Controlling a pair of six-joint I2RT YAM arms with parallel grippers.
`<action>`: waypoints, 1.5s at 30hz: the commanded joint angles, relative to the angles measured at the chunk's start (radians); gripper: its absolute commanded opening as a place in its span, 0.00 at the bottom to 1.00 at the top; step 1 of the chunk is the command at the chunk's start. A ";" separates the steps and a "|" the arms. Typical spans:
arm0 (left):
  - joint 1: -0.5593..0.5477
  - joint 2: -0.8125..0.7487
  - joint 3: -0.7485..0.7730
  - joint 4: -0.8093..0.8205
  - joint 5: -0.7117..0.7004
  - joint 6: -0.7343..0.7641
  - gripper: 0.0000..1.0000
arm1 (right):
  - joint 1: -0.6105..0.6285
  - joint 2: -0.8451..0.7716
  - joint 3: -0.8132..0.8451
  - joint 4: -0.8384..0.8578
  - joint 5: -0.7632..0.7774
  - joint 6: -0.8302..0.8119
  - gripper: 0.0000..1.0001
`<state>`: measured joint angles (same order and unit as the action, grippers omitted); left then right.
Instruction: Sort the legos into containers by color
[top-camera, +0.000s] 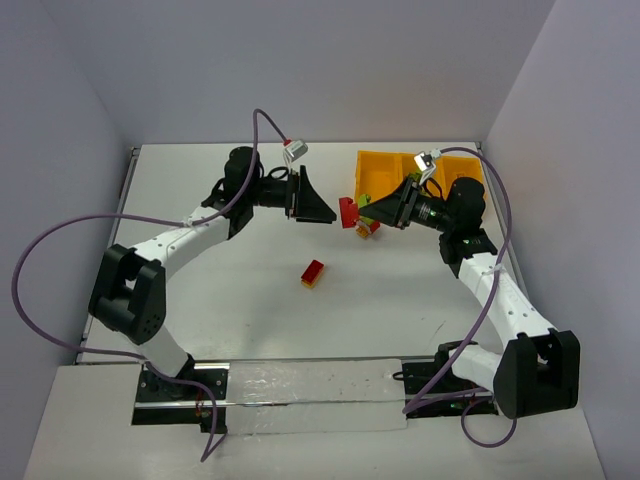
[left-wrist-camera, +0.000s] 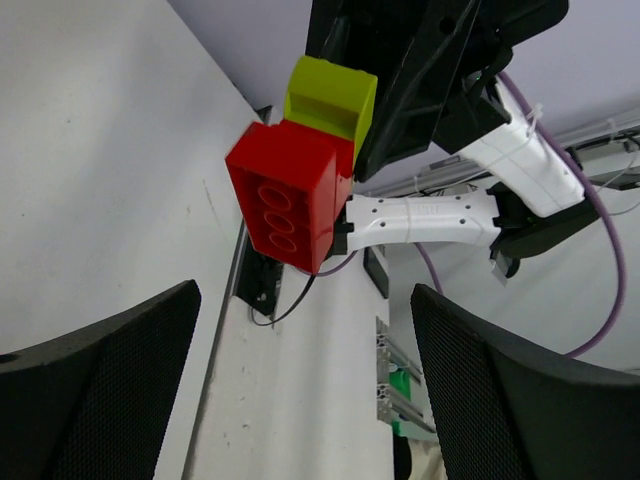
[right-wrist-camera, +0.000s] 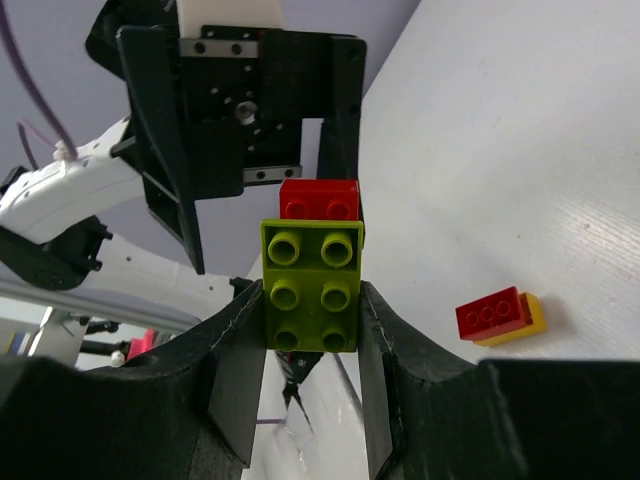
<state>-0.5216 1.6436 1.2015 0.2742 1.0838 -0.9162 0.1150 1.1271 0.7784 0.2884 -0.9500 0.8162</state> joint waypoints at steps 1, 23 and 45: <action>-0.005 0.028 0.041 0.193 0.037 -0.108 0.92 | -0.003 -0.020 -0.005 0.109 -0.071 0.040 0.00; -0.058 0.097 0.196 -0.001 -0.015 0.002 0.49 | 0.035 0.010 0.028 0.073 -0.101 0.007 0.00; -0.063 0.102 0.247 -0.156 -0.005 0.112 0.00 | 0.033 0.019 0.071 0.003 -0.049 -0.027 0.00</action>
<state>-0.5695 1.7461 1.3945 0.1361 1.0803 -0.8445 0.1413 1.1478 0.7836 0.3030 -1.0326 0.8105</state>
